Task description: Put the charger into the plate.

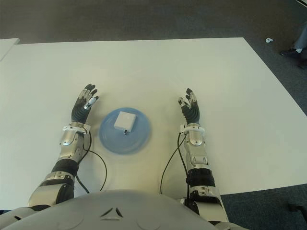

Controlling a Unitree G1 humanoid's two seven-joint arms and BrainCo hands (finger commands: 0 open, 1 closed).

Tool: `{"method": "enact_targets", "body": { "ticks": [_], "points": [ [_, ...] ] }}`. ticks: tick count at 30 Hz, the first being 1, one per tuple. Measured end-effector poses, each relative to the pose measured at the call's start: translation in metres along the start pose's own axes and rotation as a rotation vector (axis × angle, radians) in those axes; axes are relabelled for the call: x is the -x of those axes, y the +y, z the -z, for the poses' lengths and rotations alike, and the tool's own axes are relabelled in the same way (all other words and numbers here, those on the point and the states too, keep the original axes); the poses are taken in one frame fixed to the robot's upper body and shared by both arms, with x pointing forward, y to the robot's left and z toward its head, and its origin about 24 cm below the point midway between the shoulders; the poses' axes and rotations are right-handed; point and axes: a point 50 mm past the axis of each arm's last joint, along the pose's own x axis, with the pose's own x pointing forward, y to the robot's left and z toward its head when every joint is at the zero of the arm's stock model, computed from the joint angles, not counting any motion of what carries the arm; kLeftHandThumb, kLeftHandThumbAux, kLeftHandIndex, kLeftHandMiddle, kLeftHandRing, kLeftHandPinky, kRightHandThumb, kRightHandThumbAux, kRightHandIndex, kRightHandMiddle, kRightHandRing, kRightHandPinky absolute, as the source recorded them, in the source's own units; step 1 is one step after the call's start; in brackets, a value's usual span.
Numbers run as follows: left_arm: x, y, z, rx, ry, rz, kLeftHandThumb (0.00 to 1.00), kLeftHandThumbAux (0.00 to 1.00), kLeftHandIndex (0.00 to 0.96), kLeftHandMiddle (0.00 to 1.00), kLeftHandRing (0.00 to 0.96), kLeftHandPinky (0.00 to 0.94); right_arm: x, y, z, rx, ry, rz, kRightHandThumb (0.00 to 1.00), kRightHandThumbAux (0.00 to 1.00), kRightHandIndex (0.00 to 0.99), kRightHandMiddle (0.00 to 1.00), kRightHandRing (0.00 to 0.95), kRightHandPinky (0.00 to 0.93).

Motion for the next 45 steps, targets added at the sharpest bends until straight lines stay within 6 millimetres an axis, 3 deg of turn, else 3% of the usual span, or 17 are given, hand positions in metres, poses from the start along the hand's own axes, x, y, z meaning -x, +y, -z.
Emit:
{"method": "enact_targets", "body": {
  "ticks": [20, 21, 23, 24, 25, 26, 28, 31, 36, 45],
  "points": [
    [0.001, -0.014, 0.004, 0.023, -0.013, 0.010, 0.037, 0.583, 0.000, 0.000, 0.000, 0.000, 0.002, -0.002, 0.005, 0.002, -0.006, 0.005, 0.130, 0.544, 0.000, 0.000, 0.000, 0.004],
    [0.001, -0.014, 0.004, 0.022, -0.014, 0.010, 0.036, 0.583, 0.000, 0.000, 0.000, 0.000, 0.002, -0.002, 0.005, 0.003, -0.007, 0.007, 0.155, 0.550, 0.000, 0.003, 0.009, 0.040],
    [0.001, -0.015, 0.004, 0.016, -0.015, 0.009, 0.036, 0.582, 0.000, 0.000, 0.000, 0.000, 0.002, -0.003, 0.006, 0.009, -0.014, 0.018, 0.323, 0.569, 0.078, 0.137, 0.173, 0.219],
    [0.001, -0.015, 0.004, 0.012, -0.015, 0.008, 0.036, 0.582, 0.000, 0.000, 0.000, 0.000, 0.003, -0.003, 0.006, 0.012, -0.020, 0.027, 0.347, 0.572, 0.089, 0.155, 0.196, 0.244],
    [0.001, -0.015, 0.004, 0.010, -0.015, 0.007, 0.035, 0.581, 0.000, 0.000, 0.000, 0.000, 0.003, -0.003, 0.007, 0.013, -0.023, 0.035, 0.521, 0.613, 0.191, 0.278, 0.331, 0.363],
    [0.001, -0.015, 0.005, 0.007, -0.015, 0.008, 0.035, 0.580, 0.000, 0.000, 0.000, 0.000, 0.003, -0.003, 0.007, 0.016, -0.028, 0.045, 0.583, 0.628, 0.227, 0.321, 0.379, 0.406],
    [0.001, -0.015, 0.005, 0.003, -0.014, 0.007, 0.033, 0.579, 0.000, 0.000, 0.000, 0.000, 0.004, -0.003, 0.008, 0.027, -0.034, 0.074, 0.739, 0.656, 0.325, 0.435, 0.564, 0.585],
    [0.001, -0.016, 0.005, -0.006, -0.013, 0.013, 0.032, 0.576, 0.000, 0.000, 0.000, 0.000, 0.004, -0.004, 0.009, 0.042, -0.039, 0.128, 0.815, 0.669, 0.372, 0.507, 0.702, 0.734],
    [0.000, -0.016, 0.005, -0.015, -0.013, 0.020, 0.027, 0.575, 0.000, 0.000, 0.000, 0.000, 0.006, 0.000, 0.002, 0.038, -0.042, 0.226, 0.848, 0.675, 0.395, 0.533, 0.828, 0.844],
    [-0.001, -0.018, 0.005, -0.020, -0.014, 0.028, 0.022, 0.581, 0.000, 0.000, 0.000, 0.000, 0.007, 0.004, -0.002, 0.034, -0.056, 0.253, 0.857, 0.673, 0.410, 0.543, 0.886, 0.884]
  ]
}}
